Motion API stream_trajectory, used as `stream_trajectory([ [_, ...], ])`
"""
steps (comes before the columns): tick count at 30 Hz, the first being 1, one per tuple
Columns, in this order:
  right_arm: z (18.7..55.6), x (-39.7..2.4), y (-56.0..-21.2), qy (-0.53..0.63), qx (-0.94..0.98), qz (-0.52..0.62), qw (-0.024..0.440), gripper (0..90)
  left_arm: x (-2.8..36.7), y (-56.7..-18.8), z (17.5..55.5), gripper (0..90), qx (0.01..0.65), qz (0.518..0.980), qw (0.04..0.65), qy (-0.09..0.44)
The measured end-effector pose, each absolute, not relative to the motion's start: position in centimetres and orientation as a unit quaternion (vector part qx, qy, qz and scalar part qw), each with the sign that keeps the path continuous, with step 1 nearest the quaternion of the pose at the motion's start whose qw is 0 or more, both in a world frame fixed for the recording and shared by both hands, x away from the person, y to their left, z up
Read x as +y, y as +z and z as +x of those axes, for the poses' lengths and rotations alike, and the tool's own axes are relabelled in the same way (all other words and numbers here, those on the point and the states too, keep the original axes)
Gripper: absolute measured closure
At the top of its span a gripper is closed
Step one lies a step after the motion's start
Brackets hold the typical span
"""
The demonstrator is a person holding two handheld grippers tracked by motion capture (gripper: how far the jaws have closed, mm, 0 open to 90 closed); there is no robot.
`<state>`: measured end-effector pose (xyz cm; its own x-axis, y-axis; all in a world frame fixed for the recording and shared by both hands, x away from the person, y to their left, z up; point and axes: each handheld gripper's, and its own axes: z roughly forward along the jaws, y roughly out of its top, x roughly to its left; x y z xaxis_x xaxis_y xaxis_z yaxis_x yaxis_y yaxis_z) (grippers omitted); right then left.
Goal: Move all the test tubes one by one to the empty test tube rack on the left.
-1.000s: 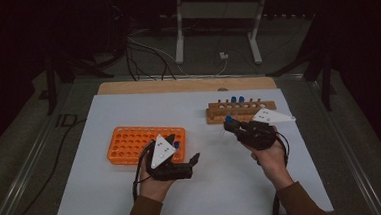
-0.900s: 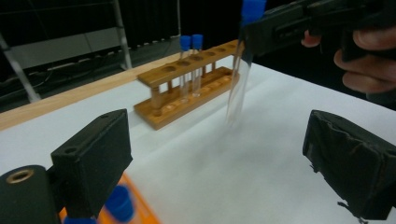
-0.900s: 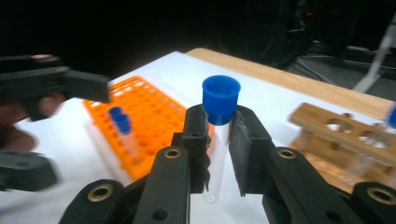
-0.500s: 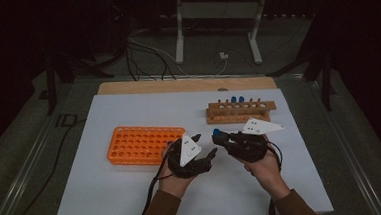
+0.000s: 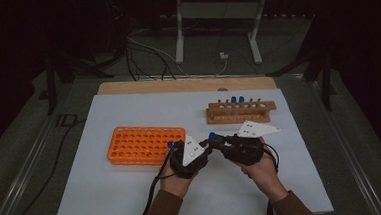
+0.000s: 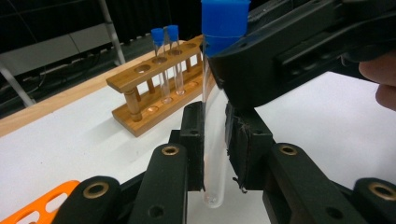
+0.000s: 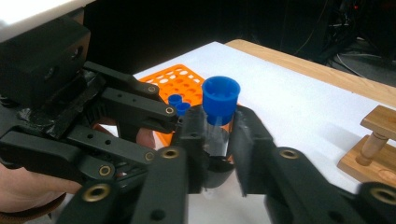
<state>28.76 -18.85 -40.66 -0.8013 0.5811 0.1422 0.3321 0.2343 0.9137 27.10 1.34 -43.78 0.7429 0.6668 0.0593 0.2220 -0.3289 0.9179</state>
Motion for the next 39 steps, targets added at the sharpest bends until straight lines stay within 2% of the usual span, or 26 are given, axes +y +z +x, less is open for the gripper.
stream_trajectory([
  [6,29.0,-19.4,-40.7,0.545,0.775,0.299,0.108,41.0,2.1,-44.1,27.4,76.9,0.300,0.780,0.507,0.210],
  [9,29.0,-19.5,-40.9,0.534,0.778,0.308,0.123,21.6,2.8,-44.2,27.4,76.9,0.311,0.773,0.516,0.200],
  [15,29.1,-20.4,-41.6,0.524,0.775,0.323,0.144,13.1,3.9,-44.1,27.2,76.9,0.316,0.770,0.517,0.199],
  [18,29.1,-21.2,-42.1,0.519,0.772,0.333,0.155,3.2,4.7,-43.9,26.9,76.9,0.313,0.767,0.526,0.191],
  [26,28.4,-23.6,-43.3,0.497,0.772,0.355,0.177,0.0,7.1,-43.5,26.8,76.9,0.322,0.755,0.538,0.190],
  [39,27.8,-25.9,-45.1,0.500,0.756,0.376,0.193,0.0,10.2,-43.2,26.7,76.8,0.334,0.745,0.544,0.194],
])
